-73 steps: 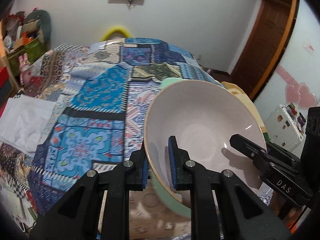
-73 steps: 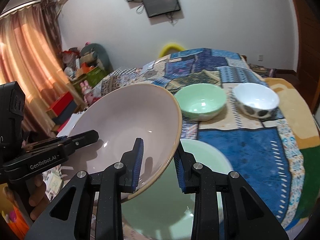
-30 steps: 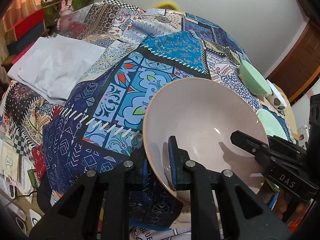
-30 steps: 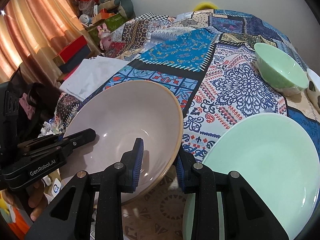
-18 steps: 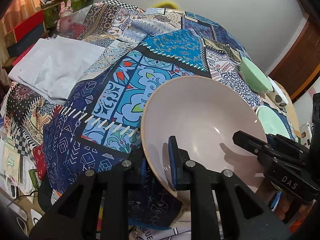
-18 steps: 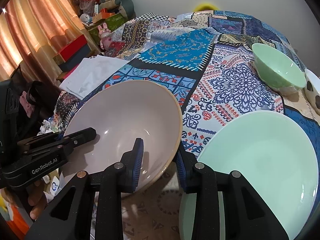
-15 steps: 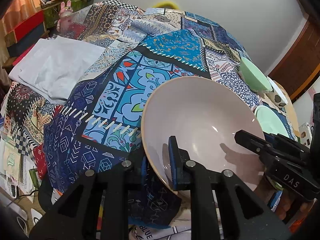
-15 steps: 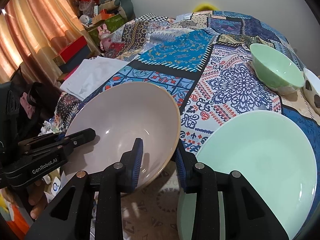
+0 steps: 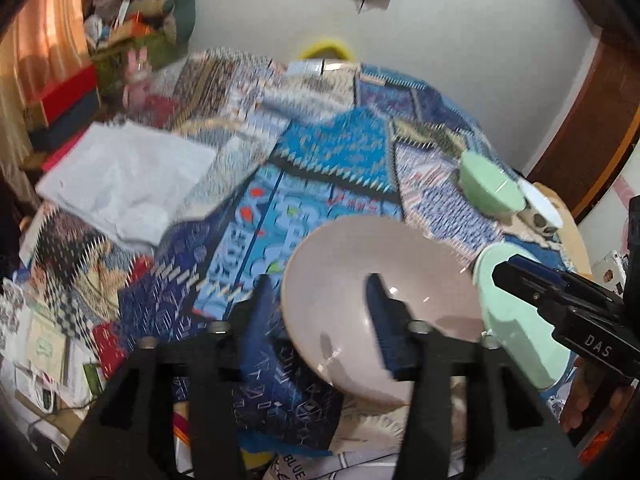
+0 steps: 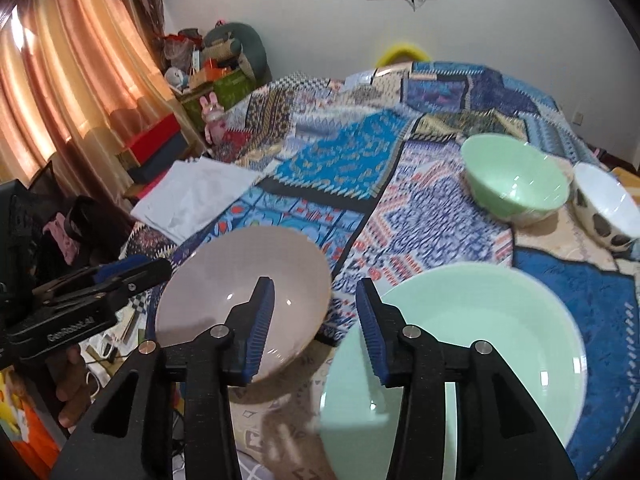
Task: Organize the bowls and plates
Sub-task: 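Lower the pinkish-beige bowl onto the mint plate and open the left gripper, then grasp the mint green bowl rim with the left gripper and lift it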
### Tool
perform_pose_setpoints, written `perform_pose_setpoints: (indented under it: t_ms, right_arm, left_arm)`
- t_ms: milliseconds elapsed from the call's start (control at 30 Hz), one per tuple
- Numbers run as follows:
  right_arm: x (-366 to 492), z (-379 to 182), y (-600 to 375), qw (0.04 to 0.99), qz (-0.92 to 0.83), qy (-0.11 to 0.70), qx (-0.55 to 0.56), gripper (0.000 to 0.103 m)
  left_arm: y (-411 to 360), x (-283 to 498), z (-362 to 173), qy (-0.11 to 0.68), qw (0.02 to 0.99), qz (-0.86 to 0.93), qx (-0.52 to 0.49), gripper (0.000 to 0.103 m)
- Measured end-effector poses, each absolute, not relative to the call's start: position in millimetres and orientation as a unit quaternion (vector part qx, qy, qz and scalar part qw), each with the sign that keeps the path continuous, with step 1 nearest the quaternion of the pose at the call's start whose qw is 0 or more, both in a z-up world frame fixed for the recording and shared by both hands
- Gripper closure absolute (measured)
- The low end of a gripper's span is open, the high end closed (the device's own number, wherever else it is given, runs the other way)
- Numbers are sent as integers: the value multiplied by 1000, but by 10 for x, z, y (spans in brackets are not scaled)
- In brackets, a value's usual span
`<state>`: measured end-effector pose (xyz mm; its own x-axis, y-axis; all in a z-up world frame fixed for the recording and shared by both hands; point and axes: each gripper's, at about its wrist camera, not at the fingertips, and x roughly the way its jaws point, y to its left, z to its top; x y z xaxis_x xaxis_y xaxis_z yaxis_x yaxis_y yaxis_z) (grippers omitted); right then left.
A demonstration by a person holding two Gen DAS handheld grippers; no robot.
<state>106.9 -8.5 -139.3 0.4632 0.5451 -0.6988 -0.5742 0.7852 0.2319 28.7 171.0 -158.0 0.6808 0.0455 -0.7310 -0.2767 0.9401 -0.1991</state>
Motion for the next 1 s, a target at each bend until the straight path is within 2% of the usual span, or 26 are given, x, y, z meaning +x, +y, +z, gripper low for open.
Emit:
perform_pose_setpoints:
  t_ms: [133, 333, 400, 467, 1000]
  right_arm:
    - [1108, -1280, -247, 864, 322, 387, -11, 58]
    - [1227, -1133, -576, 882, 298, 364, -5, 47]
    - [1282, -1090, -683, 889, 288, 356, -6, 43]
    - [1320, -1066, -779, 894, 279, 350, -8, 42]
    - [2106, -1249, -1421, 905, 210, 371, 6, 40]
  left_arm:
    - [1583, 349, -1404, 375, 913, 83, -134, 46]
    - [1341, 530, -1207, 359, 924, 78, -107, 31]
    - [1283, 616, -1178, 361, 924, 74, -105, 22]
    - [1221, 716, -1173, 367, 922, 67, -103, 18]
    - [784, 1870, -1335, 435, 895, 46, -83, 17]
